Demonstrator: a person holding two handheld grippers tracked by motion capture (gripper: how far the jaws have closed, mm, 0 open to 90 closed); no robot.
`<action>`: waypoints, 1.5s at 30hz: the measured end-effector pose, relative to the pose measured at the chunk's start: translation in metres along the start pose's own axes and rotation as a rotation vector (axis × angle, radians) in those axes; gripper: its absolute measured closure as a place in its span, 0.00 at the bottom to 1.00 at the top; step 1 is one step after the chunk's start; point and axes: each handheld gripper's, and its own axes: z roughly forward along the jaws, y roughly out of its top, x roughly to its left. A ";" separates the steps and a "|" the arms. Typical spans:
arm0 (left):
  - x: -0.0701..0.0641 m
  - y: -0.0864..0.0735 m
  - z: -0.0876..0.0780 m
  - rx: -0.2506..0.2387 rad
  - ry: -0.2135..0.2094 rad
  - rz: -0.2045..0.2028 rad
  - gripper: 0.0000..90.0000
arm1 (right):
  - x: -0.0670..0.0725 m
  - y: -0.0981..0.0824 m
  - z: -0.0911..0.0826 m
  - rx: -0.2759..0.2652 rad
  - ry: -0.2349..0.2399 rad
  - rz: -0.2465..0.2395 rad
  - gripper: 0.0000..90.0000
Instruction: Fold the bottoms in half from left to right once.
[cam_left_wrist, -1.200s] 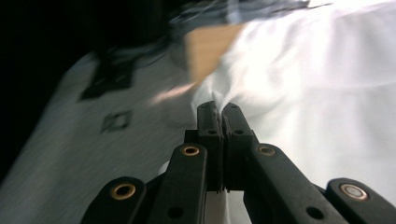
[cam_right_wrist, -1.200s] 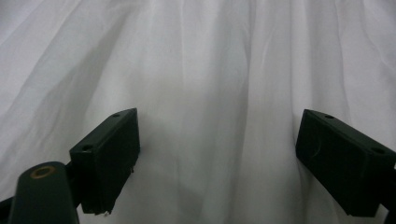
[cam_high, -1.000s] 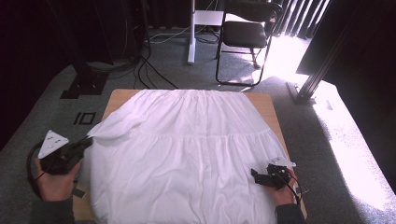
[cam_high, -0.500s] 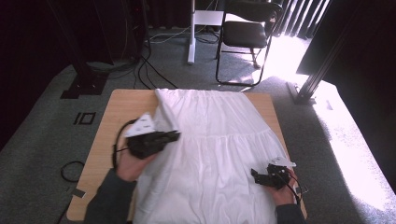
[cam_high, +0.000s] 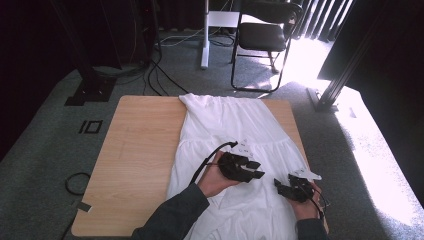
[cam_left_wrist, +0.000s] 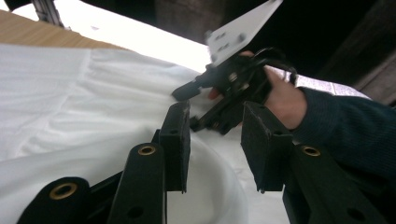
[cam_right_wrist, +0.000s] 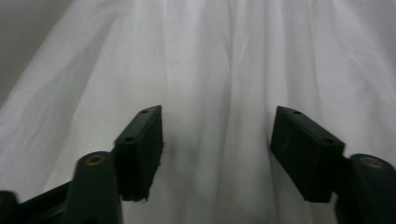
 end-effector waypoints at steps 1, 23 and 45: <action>0.007 -0.006 -0.011 -0.016 0.020 -0.017 0.69 | 0.000 0.003 -0.005 -0.019 0.001 -0.005 0.44; 0.054 -0.196 -0.137 0.058 0.520 -0.387 0.46 | 0.077 0.043 -0.008 0.087 0.167 -0.156 0.63; 0.058 -0.219 -0.122 0.014 0.315 -0.487 0.46 | 0.054 0.099 -0.077 -0.151 0.097 -0.178 0.98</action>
